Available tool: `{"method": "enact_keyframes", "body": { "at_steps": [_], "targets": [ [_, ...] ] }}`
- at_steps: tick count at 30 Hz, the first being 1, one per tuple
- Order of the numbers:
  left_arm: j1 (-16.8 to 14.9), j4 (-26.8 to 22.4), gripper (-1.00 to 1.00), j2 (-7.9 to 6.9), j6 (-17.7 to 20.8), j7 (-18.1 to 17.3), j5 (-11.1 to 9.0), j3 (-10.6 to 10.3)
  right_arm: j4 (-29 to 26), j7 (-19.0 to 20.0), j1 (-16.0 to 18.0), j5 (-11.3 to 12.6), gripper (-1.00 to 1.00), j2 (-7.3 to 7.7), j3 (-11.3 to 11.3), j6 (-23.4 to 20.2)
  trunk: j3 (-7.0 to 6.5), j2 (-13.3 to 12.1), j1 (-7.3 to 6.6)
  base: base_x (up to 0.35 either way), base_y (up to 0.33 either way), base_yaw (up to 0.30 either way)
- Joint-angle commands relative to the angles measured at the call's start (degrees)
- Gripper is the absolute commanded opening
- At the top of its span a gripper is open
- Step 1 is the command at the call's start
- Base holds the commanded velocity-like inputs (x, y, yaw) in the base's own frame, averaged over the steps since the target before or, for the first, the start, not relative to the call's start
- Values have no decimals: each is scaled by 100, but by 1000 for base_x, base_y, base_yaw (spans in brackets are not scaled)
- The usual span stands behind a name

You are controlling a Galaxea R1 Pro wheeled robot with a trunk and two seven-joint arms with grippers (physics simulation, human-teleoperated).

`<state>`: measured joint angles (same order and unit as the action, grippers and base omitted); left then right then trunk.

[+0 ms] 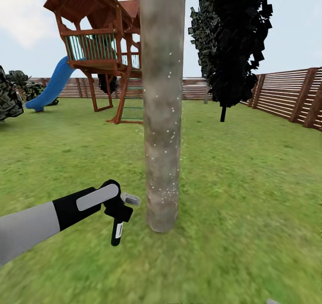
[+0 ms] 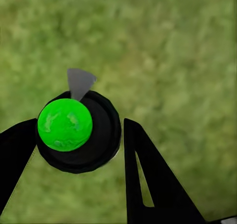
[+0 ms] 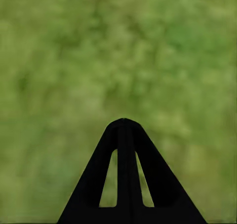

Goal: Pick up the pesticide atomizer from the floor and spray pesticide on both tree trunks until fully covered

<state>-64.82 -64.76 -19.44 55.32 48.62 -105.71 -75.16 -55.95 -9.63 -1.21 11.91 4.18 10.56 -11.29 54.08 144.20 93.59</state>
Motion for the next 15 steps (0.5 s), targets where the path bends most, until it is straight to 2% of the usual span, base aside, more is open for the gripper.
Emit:
{"method": "enact_keyframes", "body": {
  "at_steps": [1, 5, 8, 15],
  "targets": [
    [-4, -15, -100, -2, -14, 54, -55, -8, -20, -30, -2, 48, -100, 3, -35, -31, 5, 2, -1, -53, 334, -238],
    [-7, -32, -100, 2, -18, 51, -50, -8, -21, -30, -2, 48, -100, 2, -67, -31, 5, 2, -1, -101, 322, -218],
    [-9, -45, -100, 5, -21, 51, -48, -8, -22, -30, -2, 48, -100, 0, -71, -31, 5, 2, -1, -217, 255, -55],
    [-76, -92, -100, 66, -15, 131, -70, 23, -23, -30, -2, 48, -100, -7, -156, -52, 5, 2, -1, -56, 59, -5]
  ]
}}
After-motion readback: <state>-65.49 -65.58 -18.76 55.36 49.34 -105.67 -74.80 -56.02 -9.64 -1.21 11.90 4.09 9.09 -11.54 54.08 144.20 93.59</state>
